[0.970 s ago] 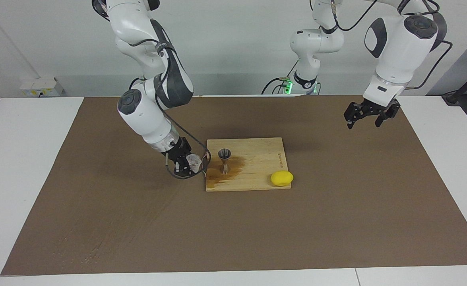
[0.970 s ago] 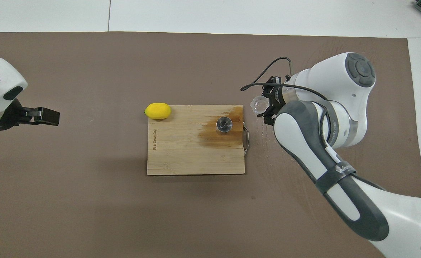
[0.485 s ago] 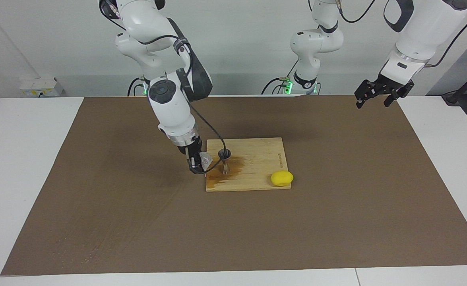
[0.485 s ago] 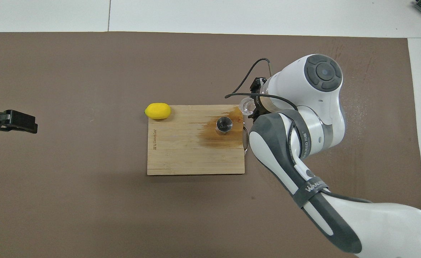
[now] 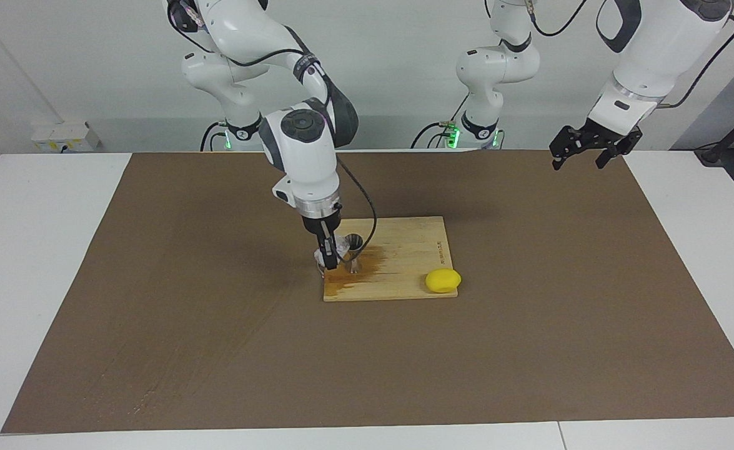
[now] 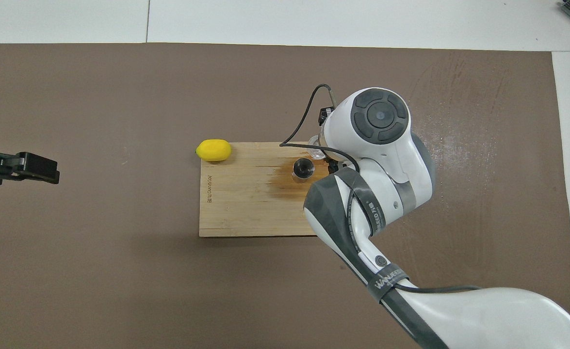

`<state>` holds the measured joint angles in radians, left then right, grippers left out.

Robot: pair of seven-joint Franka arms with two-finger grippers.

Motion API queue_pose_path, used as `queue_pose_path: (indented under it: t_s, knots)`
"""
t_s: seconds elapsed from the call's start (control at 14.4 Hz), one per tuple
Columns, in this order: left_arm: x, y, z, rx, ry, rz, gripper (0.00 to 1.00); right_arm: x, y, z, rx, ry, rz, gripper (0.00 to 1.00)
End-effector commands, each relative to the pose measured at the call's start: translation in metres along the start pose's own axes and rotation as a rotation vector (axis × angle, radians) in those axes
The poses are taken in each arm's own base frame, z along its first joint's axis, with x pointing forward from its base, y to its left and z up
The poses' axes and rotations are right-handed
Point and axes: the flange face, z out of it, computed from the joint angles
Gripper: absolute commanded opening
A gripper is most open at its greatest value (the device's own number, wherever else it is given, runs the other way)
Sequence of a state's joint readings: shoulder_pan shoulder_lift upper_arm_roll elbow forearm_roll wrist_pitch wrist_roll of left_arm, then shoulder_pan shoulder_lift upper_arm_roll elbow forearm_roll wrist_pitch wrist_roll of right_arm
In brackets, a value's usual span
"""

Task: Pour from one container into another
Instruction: 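Lift the glass cup and carry it over the metal cup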

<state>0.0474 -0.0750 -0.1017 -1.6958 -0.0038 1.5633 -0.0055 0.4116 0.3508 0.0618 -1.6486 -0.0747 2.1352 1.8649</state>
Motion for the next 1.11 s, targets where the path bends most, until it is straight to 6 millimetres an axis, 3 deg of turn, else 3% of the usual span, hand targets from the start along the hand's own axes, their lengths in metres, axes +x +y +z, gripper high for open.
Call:
queue_pose_path:
  t_s: [0.0, 0.28, 0.35, 1.04]
  knots:
    - [-0.006, 0.0, 0.0, -0.01, -0.007, -0.001, 1.0, -0.013, -0.001, -0.003, 0.009, 0.069, -0.038, 0.0]
    - [-0.006, -0.006, -0.001, -0.011, -0.004, -0.012, 1.0, -0.02, 0.01, 0.0, -0.017, 0.179, -0.114, 0.0]
    - [-0.006, -0.005, -0.001, -0.011, -0.004, -0.011, 1.0, -0.029, 0.013, -0.001, -0.009, 0.19, -0.135, 0.0]
    - [-0.006, -0.005, -0.001, -0.011, -0.004, -0.011, 1.0, -0.052, 0.022, -0.014, 0.052, 0.336, -0.235, 0.0]
